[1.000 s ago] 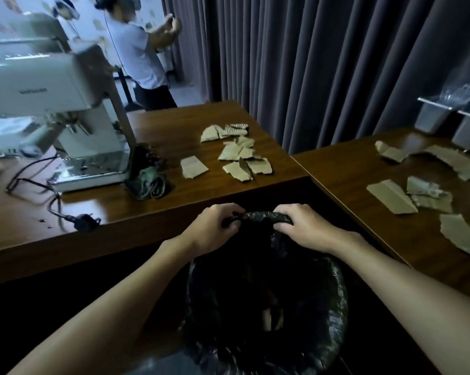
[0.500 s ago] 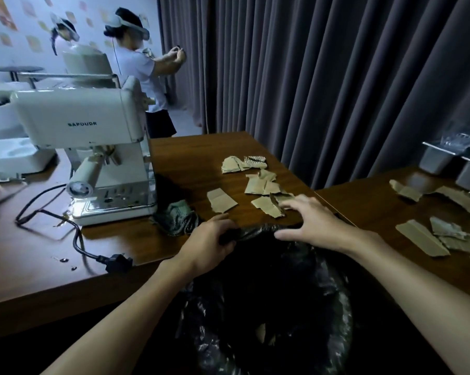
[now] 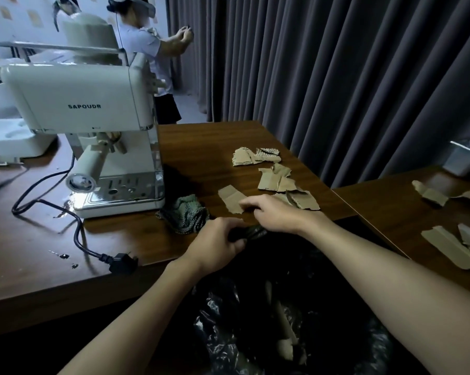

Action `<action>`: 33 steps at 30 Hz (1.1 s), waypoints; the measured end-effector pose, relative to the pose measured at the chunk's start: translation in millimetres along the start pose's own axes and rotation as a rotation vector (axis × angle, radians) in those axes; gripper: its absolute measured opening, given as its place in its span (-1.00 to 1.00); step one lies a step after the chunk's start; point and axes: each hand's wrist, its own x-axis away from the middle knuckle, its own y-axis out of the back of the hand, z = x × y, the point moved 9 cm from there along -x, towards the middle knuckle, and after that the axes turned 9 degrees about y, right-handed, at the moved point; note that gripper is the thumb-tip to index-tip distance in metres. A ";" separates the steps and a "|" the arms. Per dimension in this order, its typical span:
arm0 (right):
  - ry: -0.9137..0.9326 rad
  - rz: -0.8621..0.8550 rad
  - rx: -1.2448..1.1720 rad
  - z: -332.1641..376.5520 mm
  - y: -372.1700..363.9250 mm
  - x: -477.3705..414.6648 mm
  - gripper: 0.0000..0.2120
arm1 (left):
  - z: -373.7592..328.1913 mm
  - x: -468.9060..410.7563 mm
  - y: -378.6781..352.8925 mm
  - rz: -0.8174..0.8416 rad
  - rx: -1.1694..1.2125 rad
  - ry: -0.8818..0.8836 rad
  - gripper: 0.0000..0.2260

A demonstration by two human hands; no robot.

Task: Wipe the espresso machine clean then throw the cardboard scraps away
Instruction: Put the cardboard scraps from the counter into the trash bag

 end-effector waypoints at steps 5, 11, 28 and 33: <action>0.048 -0.156 0.098 -8.0 20.2 2.3 -0.74 | 4.2 -2.6 -0.4 0.014 0.048 0.027 -0.70; -0.033 -0.177 0.217 -13.8 23.3 -4.6 -0.87 | 3.9 -1.6 -1.6 0.033 0.079 0.039 -0.70; -0.140 -0.300 0.078 -30.2 29.4 -19.3 -0.44 | 13.1 -7.1 -5.9 0.046 0.063 0.071 -0.64; -0.036 -0.472 -0.245 -25.6 53.7 9.6 -0.79 | 14.0 -8.6 -5.7 0.029 0.069 0.065 -0.65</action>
